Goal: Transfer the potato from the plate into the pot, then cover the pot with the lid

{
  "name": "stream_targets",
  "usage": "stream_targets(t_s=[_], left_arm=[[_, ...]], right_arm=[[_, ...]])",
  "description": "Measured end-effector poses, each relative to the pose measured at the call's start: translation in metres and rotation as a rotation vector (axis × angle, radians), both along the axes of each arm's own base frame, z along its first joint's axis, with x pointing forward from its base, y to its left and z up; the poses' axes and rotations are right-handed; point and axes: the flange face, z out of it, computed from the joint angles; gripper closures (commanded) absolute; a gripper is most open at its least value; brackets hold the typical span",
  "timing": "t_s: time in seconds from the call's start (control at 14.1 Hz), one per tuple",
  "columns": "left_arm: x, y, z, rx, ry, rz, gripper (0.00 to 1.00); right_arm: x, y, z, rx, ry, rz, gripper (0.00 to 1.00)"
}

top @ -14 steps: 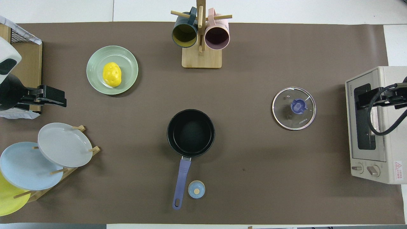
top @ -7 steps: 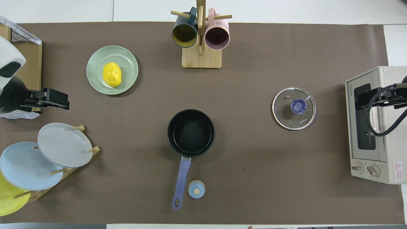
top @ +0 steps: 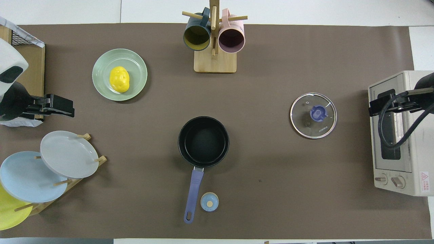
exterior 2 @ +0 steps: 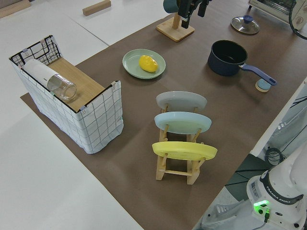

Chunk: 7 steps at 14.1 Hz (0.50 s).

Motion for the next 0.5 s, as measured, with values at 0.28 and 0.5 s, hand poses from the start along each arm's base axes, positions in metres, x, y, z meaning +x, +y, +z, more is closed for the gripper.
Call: stream_targets(t_s=[0.28, 0.5], left_arm=[[0.000, 0.000, 0.000, 0.000, 0.000, 0.000, 0.00], [0.000, 0.000, 0.000, -0.001, -0.003, 0.000, 0.00]], right_arm=[[0.028, 0.026, -0.056, 0.006, 0.002, 0.067, 0.00], [0.038, 0.038, -0.117, 0.009, -0.020, 0.088, 0.00]])
